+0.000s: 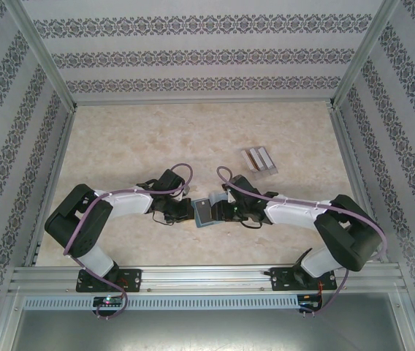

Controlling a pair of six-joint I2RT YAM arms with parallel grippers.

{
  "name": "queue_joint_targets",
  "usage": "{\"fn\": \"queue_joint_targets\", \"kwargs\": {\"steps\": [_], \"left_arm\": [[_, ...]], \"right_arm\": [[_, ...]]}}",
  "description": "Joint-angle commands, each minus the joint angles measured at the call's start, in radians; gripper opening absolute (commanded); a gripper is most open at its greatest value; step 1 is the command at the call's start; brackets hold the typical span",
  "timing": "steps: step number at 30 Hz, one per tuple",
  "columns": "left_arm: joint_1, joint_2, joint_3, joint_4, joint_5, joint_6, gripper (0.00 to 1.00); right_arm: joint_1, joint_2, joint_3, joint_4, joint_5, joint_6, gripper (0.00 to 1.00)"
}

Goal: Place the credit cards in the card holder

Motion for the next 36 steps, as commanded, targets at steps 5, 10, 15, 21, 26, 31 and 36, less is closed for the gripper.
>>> {"fn": "queue_joint_targets", "kwargs": {"steps": [5, 10, 15, 21, 26, 31, 36], "left_arm": [[-0.028, 0.018, -0.017, 0.059, 0.017, -0.011, 0.09], [-0.028, 0.027, -0.017, 0.079, 0.023, -0.025, 0.09], [-0.028, 0.031, -0.014, 0.07, 0.028, -0.018, 0.09], [-0.029, 0.031, -0.001, 0.055, 0.029, -0.005, 0.09], [-0.028, 0.023, -0.004, 0.049, 0.024, 0.003, 0.09], [-0.028, 0.025, -0.001, 0.036, 0.022, 0.009, 0.09], [-0.028, 0.023, -0.003, 0.027, 0.021, 0.008, 0.11]], "right_arm": [[0.026, -0.012, 0.032, 0.073, -0.123, 0.003, 0.44], [0.026, -0.074, 0.002, 0.132, -0.124, 0.029, 0.45], [0.017, -0.248, -0.072, 0.101, 0.036, 0.031, 0.51], [-0.079, -0.413, -0.182, 0.003, 0.164, 0.043, 0.59], [-0.139, -0.366, -0.195, -0.01, 0.074, -0.004, 0.64], [-0.158, -0.25, -0.165, 0.035, -0.024, -0.033, 0.64], [-0.158, -0.198, -0.135, 0.065, -0.055, -0.036, 0.61]]}}
